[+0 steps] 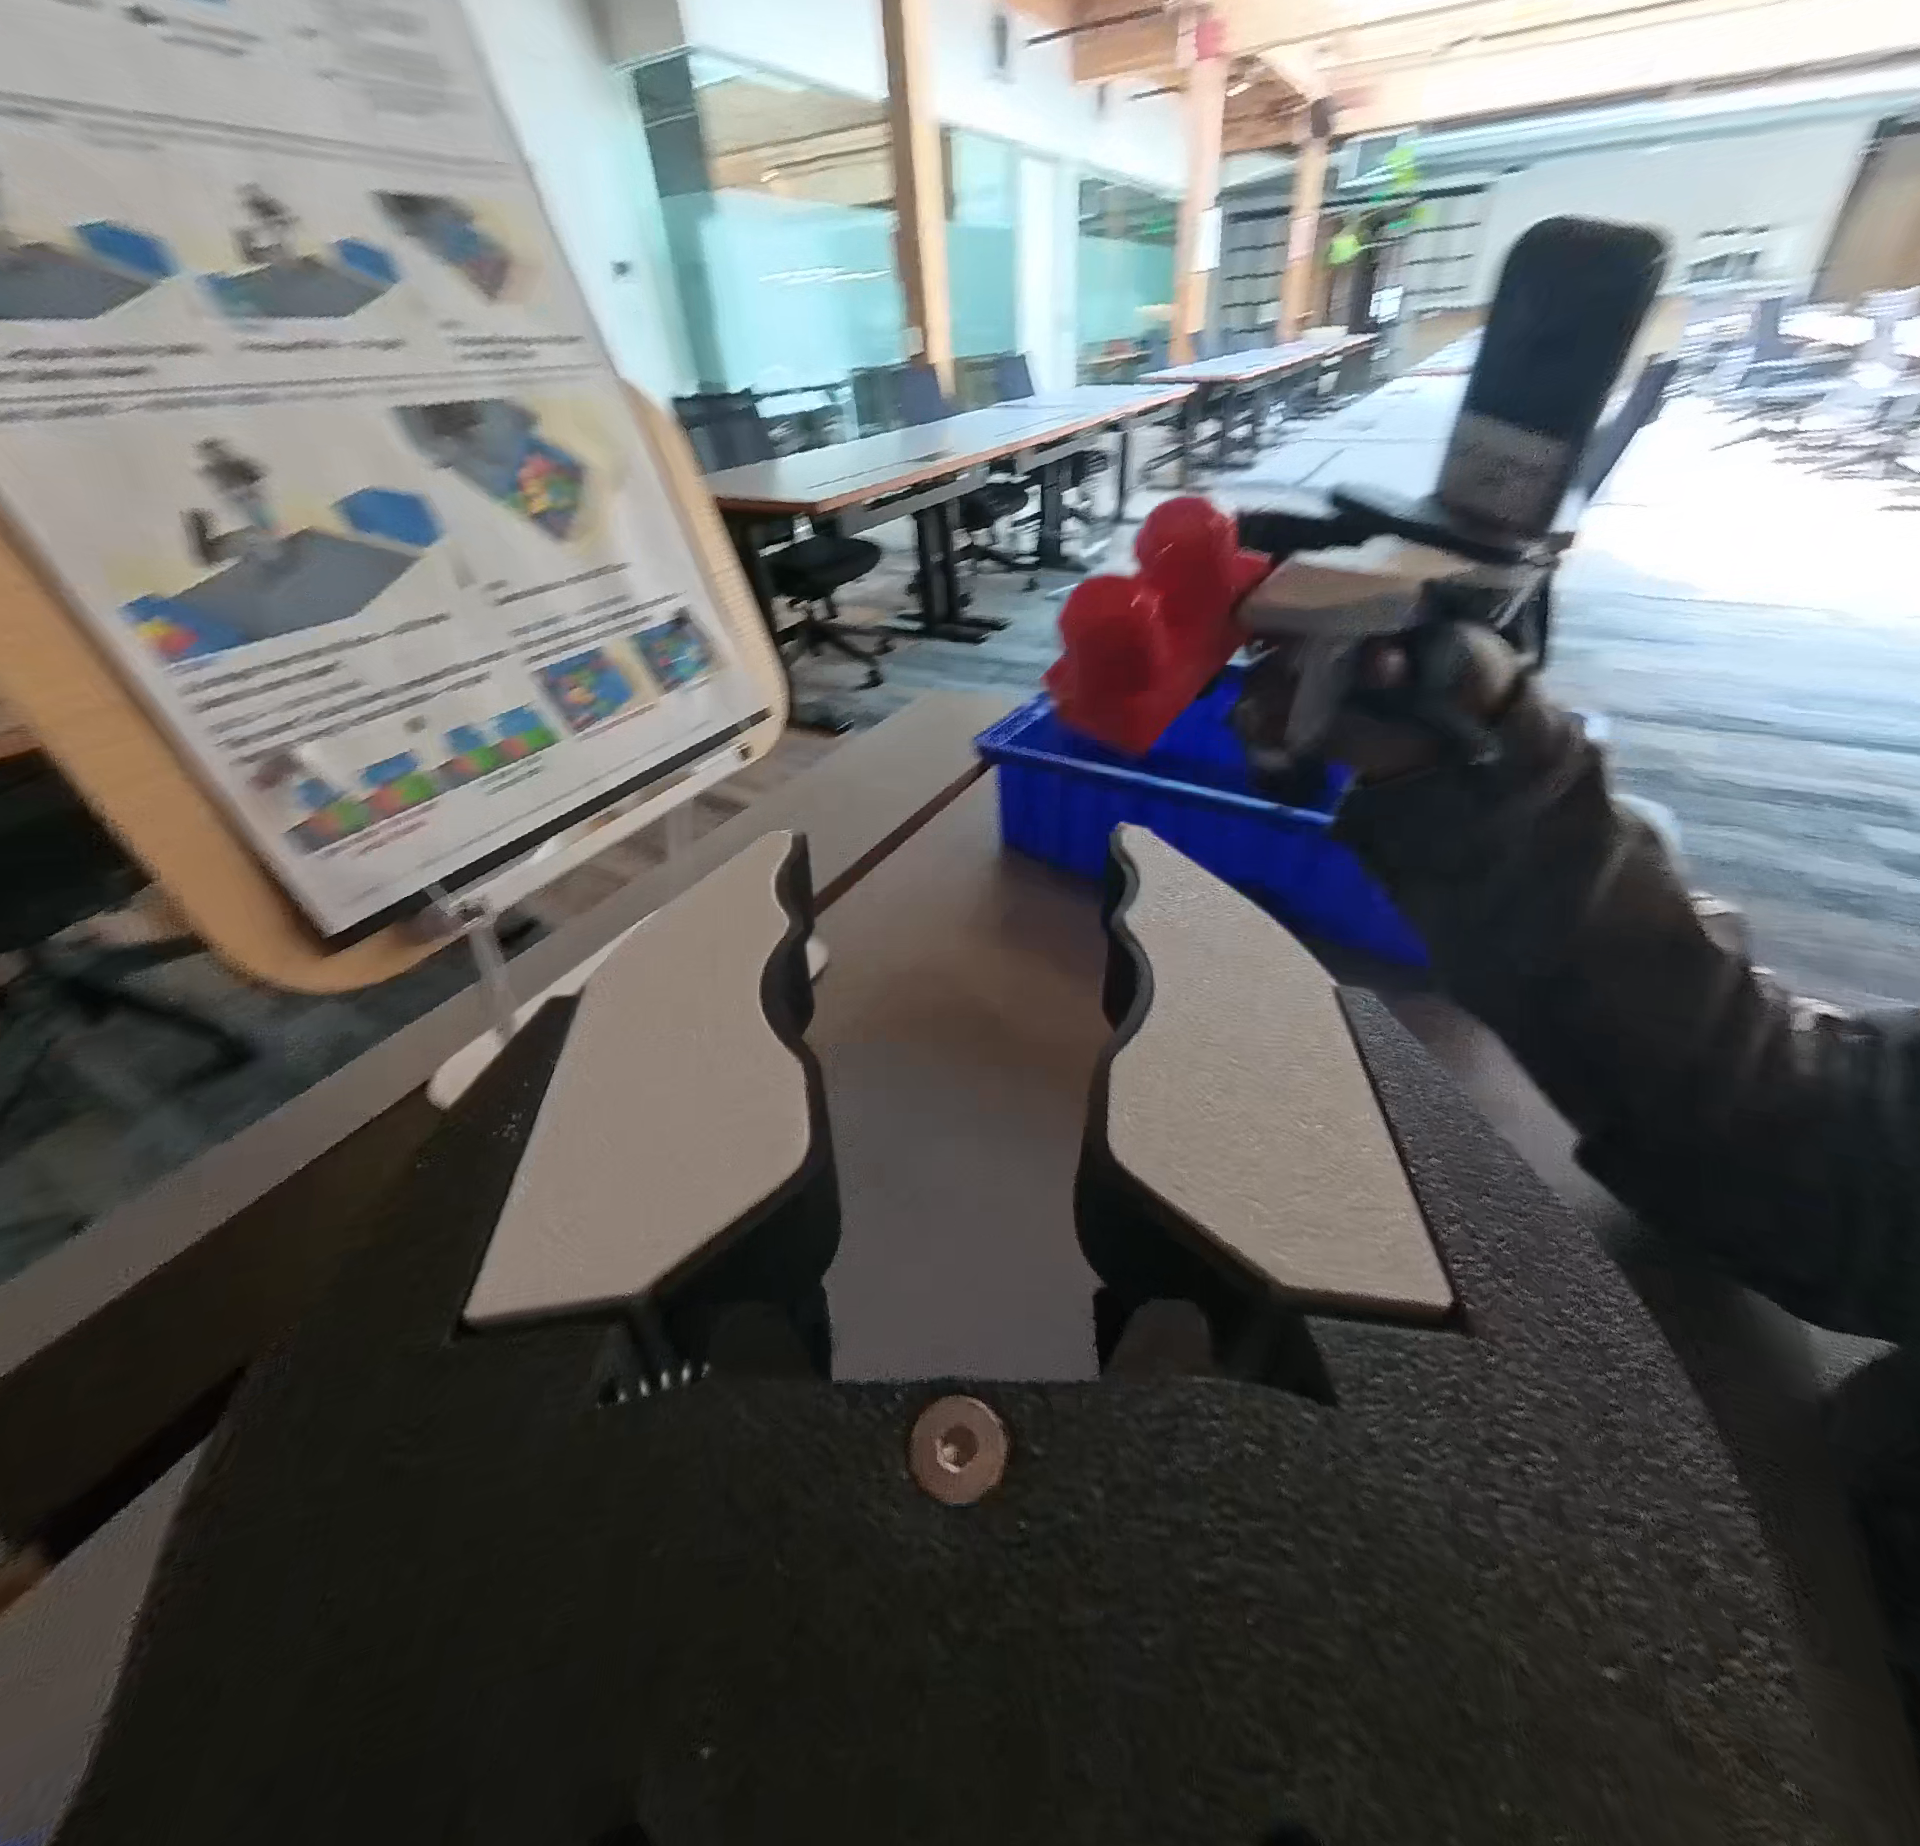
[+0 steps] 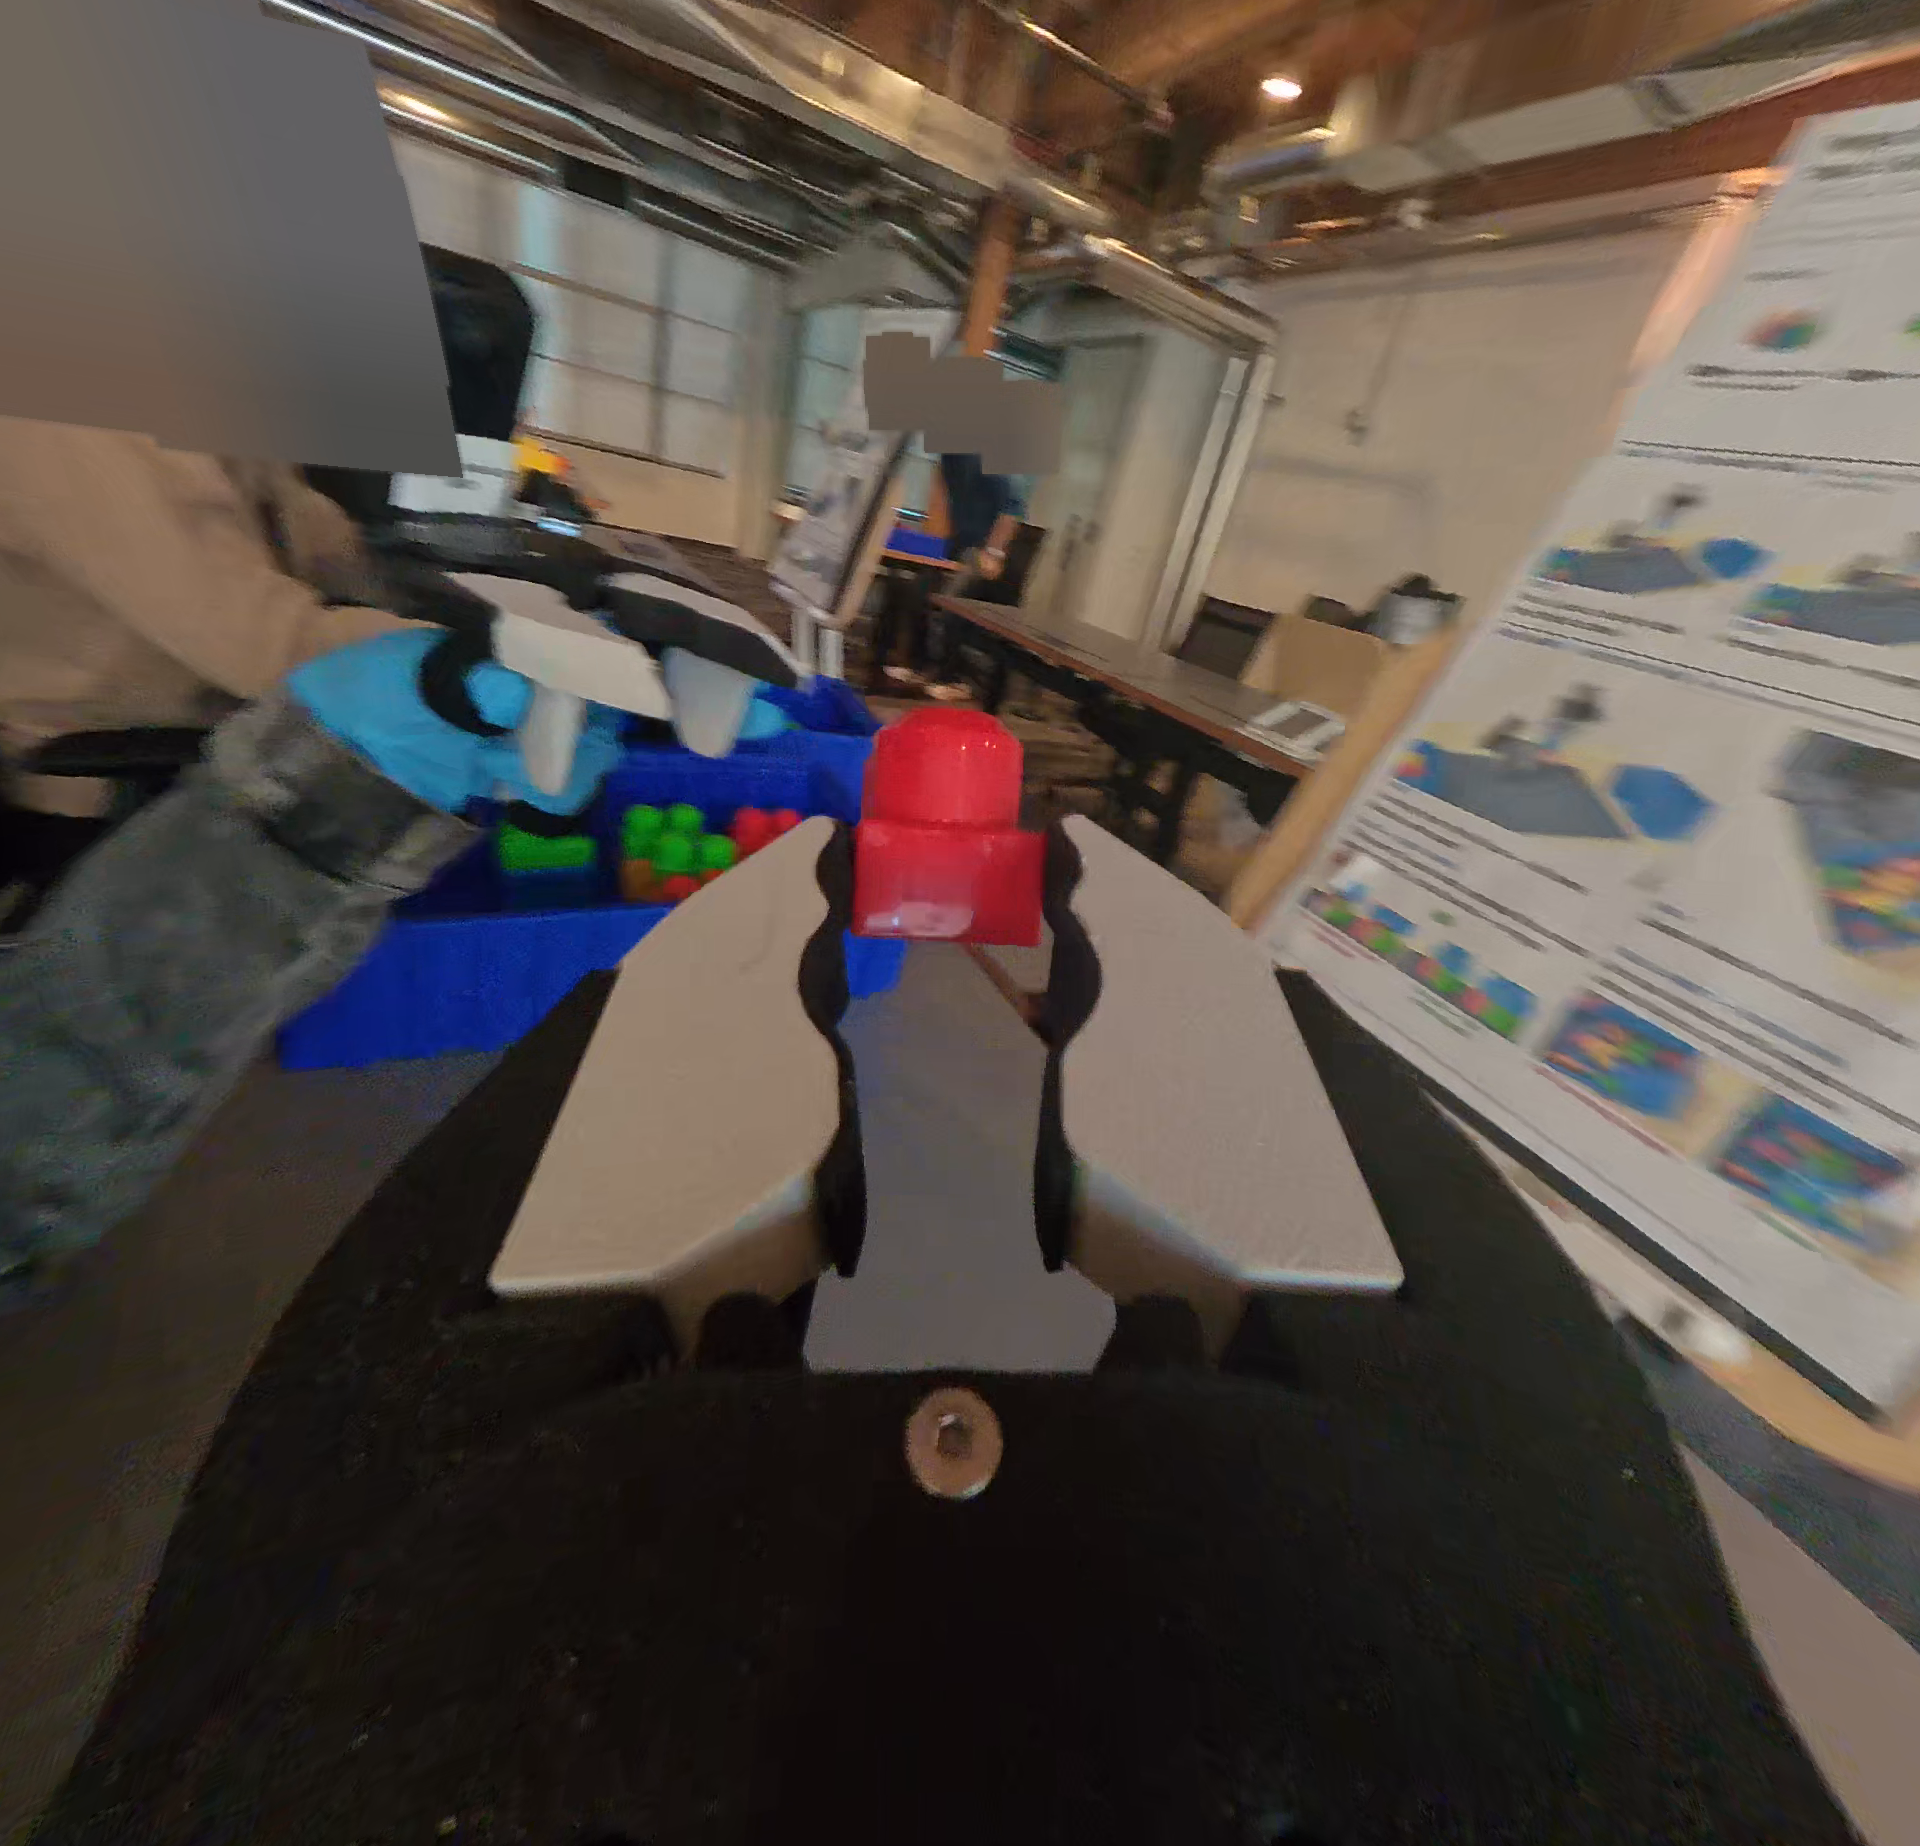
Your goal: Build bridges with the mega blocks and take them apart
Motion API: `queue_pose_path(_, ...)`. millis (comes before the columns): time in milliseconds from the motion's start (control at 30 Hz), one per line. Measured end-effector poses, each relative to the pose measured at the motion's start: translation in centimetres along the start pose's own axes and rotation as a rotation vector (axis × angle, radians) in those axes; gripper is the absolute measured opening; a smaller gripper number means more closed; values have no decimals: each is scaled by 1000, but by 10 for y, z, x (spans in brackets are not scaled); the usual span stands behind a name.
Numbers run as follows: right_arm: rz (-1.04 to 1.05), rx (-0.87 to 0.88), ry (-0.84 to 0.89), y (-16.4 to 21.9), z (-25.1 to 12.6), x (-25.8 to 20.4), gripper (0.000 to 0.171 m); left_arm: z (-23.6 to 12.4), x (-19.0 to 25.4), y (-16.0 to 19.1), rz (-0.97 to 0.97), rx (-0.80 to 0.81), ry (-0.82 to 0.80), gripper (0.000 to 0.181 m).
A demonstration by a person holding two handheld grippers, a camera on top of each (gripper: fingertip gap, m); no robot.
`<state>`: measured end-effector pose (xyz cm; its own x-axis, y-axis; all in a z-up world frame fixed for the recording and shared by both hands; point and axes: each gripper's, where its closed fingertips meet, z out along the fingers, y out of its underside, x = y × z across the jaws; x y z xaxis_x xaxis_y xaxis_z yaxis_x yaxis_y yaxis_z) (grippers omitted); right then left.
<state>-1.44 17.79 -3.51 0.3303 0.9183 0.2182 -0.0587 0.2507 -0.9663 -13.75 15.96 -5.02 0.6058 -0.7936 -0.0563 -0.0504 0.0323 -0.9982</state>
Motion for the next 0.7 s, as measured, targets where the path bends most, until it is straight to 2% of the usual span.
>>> queue_pose_path(133,-21,-83,271,7,-51,53,34,-17,-27,9,0,-59,-165,53)
queue_pose_path(233,-31,-199,536,22,-105,96,34,-28,-42,14,-1,-96,-251,51)
queue_pose_path(333,19,-375,785,50,-174,129,34,-38,-53,18,-7,-119,-321,48)
queue_pose_path(467,221,-641,1051,104,-265,145,35,-46,-60,21,-13,-144,-375,46)
queue_pose_path(567,391,-885,1123,148,-308,135,34,-49,-62,23,-7,-160,-395,45)
queue_pose_path(700,534,-1079,1109,190,-326,124,35,-47,-63,27,-12,-182,-389,44)
